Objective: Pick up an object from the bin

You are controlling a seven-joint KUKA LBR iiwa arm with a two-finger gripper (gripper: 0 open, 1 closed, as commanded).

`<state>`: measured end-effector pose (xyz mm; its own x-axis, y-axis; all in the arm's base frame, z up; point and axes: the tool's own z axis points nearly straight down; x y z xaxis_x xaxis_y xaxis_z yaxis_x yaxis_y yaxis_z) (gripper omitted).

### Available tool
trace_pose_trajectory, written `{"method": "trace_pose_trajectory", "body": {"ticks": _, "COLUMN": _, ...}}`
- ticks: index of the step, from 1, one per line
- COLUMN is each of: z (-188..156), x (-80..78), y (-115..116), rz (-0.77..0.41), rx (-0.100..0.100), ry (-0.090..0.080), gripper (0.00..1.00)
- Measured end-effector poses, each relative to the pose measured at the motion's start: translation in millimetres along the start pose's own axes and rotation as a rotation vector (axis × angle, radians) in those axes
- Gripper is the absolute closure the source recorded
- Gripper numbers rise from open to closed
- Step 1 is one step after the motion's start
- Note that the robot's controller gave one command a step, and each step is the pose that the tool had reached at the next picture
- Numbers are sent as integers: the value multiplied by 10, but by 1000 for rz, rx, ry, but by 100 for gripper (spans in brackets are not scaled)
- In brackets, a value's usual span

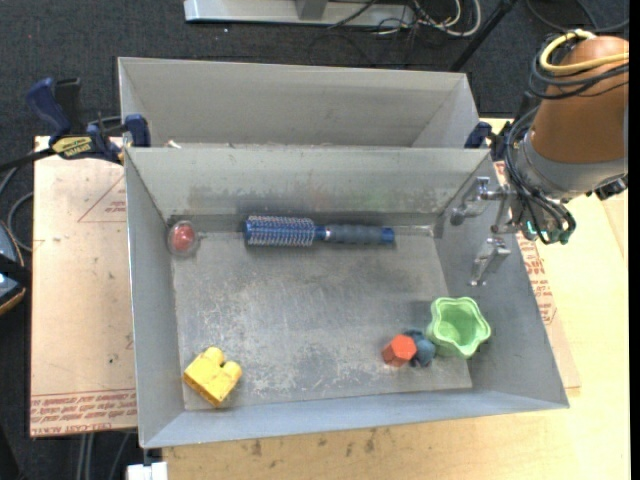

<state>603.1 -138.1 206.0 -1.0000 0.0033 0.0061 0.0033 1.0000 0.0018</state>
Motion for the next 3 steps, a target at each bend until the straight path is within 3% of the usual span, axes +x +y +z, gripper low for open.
{"method": "trace_pose_trajectory", "body": {"ticks": 1, "z": 1241, "x": 385, "y": -100, "rz": -338, "rx": -2, "ry": -2, "gripper": 0}}
{"method": "trace_pose_trajectory", "body": {"ticks": 2, "z": 1209, "x": 363, "y": -83, "rz": -340, "rx": -3, "ry": -8, "gripper": 100}}
{"method": "trace_pose_trajectory", "body": {"ticks": 3, "z": -34, "x": 207, "y": -105, "rz": -331, "rx": 7, "ry": -18, "gripper": 100}}
